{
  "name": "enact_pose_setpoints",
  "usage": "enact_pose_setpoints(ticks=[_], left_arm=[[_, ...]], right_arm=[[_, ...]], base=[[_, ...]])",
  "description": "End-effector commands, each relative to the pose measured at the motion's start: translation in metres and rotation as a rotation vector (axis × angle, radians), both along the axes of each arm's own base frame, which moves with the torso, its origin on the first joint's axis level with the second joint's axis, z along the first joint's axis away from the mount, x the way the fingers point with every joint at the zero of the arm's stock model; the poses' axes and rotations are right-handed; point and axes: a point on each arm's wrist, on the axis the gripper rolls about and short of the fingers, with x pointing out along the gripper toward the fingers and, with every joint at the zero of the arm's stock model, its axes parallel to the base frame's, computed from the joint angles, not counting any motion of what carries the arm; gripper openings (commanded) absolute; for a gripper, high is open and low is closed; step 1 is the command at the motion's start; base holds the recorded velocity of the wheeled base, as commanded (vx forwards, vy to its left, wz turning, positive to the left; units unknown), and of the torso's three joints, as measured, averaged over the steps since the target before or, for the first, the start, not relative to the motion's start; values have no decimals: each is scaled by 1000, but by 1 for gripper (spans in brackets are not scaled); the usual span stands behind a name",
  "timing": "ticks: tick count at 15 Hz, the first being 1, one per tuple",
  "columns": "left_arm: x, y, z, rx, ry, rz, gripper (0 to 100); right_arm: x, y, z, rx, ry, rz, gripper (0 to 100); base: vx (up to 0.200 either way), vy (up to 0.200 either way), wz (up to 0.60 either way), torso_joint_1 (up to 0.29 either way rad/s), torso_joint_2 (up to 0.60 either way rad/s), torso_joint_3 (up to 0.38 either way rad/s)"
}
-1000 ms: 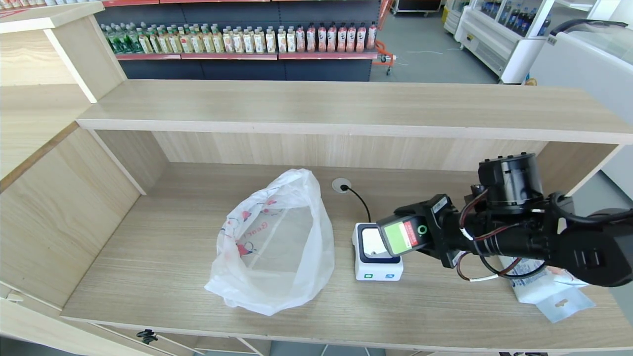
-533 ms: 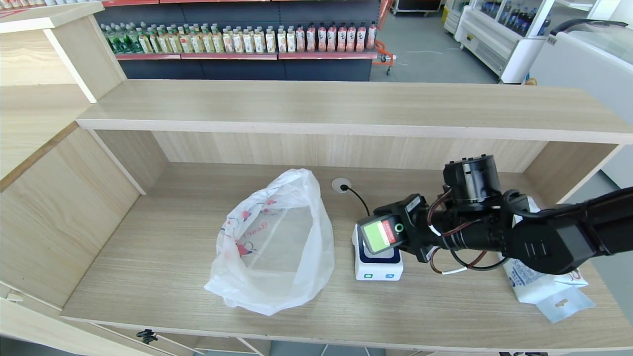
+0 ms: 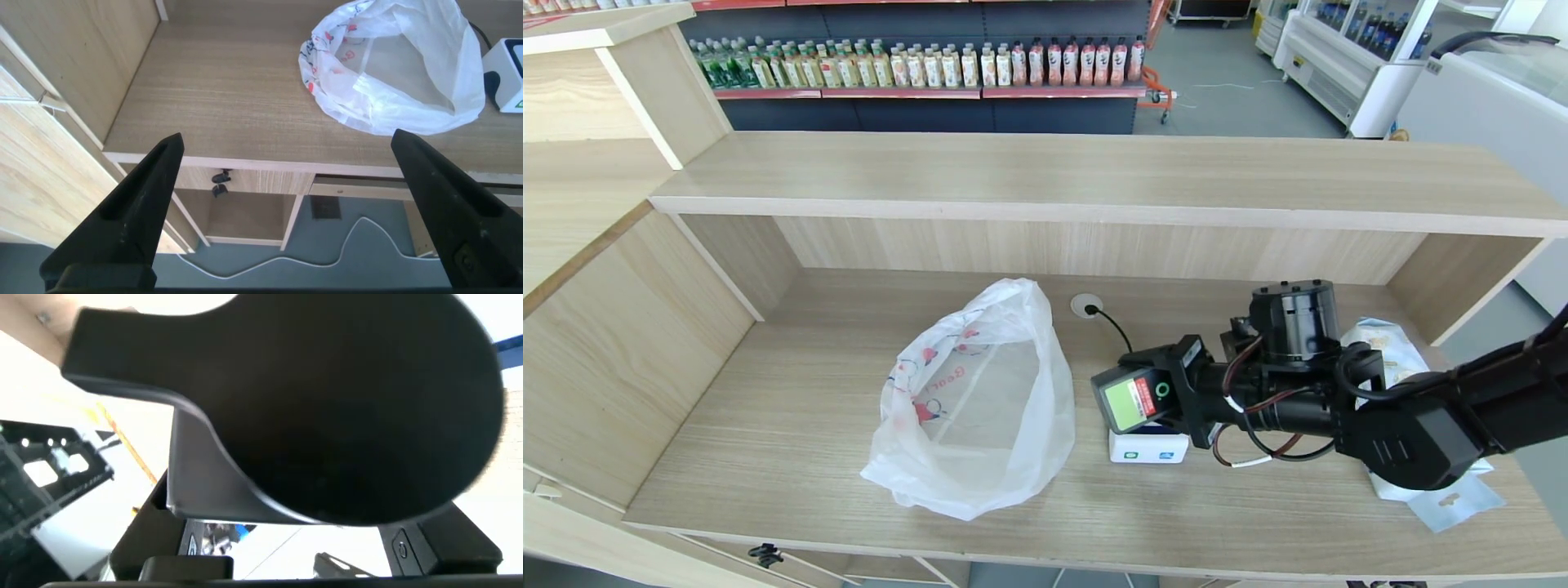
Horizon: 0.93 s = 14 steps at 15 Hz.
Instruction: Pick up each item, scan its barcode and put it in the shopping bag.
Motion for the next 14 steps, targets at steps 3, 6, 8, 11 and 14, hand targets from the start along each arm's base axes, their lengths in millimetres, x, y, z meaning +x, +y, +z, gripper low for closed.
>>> enact_pose_setpoints(ticks=[3,6,8,11,14], left_arm=[[0,0,0,0,0,1,100],[0,0,0,0,0,1,100],[0,0,0,0,0,1,100],[0,0,0,0,0,1,100],[0,0,0,0,0,1,100]], right_arm=[[-1,-3,-17,4,40,46,0],[7,-7,-22,40,2,63,0],[11,-11,-25,41,-23,71,0],[19,-16,-32,37,-37,80,0],[32,-15,-32,39,-58,64,0]], base=[[0,0,0,0,0,0],[0,0,0,0,0,0],[0,0,0,0,0,0],[0,0,0,0,0,0],[0,0,0,0,0,0]])
